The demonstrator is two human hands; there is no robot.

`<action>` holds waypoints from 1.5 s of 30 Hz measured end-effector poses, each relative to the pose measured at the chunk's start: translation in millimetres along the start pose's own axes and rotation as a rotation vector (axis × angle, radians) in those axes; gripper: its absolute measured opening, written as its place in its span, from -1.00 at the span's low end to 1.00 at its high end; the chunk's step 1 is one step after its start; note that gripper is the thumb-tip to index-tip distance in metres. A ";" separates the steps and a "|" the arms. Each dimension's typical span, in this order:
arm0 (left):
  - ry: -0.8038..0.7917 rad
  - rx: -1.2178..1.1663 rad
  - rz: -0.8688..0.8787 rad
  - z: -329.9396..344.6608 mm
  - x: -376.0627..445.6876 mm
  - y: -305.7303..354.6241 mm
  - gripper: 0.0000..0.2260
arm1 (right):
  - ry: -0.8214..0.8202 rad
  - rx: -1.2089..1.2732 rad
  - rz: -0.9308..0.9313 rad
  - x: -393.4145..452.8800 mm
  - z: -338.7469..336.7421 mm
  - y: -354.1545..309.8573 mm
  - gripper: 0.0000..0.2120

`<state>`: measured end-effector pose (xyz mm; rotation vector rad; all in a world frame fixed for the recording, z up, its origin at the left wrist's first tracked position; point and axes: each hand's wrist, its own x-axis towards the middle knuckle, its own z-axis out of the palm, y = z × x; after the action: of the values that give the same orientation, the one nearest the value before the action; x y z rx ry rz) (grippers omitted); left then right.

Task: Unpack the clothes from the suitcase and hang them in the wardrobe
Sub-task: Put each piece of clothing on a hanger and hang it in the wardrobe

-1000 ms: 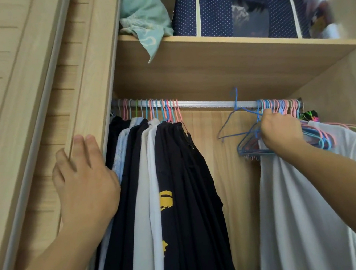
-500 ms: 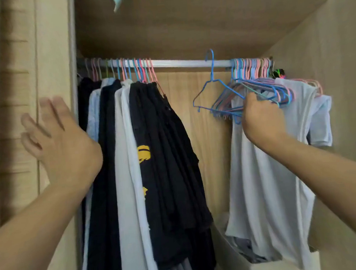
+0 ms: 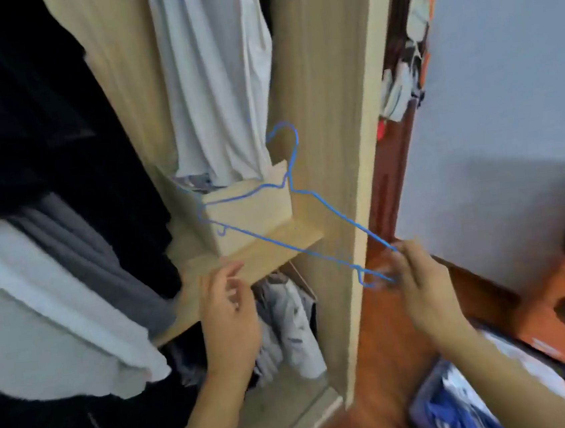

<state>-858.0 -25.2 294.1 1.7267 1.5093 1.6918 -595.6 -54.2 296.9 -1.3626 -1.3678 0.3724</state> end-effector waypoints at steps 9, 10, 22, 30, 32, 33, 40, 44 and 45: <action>-0.727 0.200 -0.575 204.1 -169.9 -19.4 -0.53 | -0.002 0.006 0.737 -185.6 -293.5 197.6 -0.80; -0.837 0.168 -0.636 226.9 -193.9 -6.0 -0.52 | 0.011 0.006 0.769 -198.6 -324.1 211.3 -0.79; -1.597 0.073 -0.652 397.3 -389.9 101.5 -0.65 | -0.265 0.024 1.258 -284.3 -482.9 316.7 -0.76; -1.865 0.336 -0.482 528.3 -450.9 -15.6 -0.78 | 0.045 0.035 1.537 -303.3 -418.4 482.3 -0.75; -1.910 0.466 -0.392 573.0 -476.4 -83.9 -0.86 | 0.130 -0.008 1.589 -318.6 -401.0 536.9 -0.71; -1.928 0.546 -0.355 597.1 -489.1 -121.9 -0.85 | 0.186 -0.019 1.609 -326.1 -392.5 562.9 -0.68; -2.077 1.079 0.399 778.5 -549.0 -351.2 -0.58 | 0.547 -0.073 1.642 -367.3 -336.1 746.7 -0.65; -2.261 1.176 0.855 834.5 -582.8 -415.2 -0.57 | 0.569 -0.067 1.638 -376.5 -303.4 814.9 -0.67; -2.263 1.200 0.923 837.9 -590.2 -428.0 -0.56 | 0.564 -0.053 1.642 -379.2 -295.5 824.5 -0.66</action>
<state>-195.1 47.9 -593.9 2.6293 0.1414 -1.7032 -51.8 -273.7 -456.1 -2.1560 0.4507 0.8845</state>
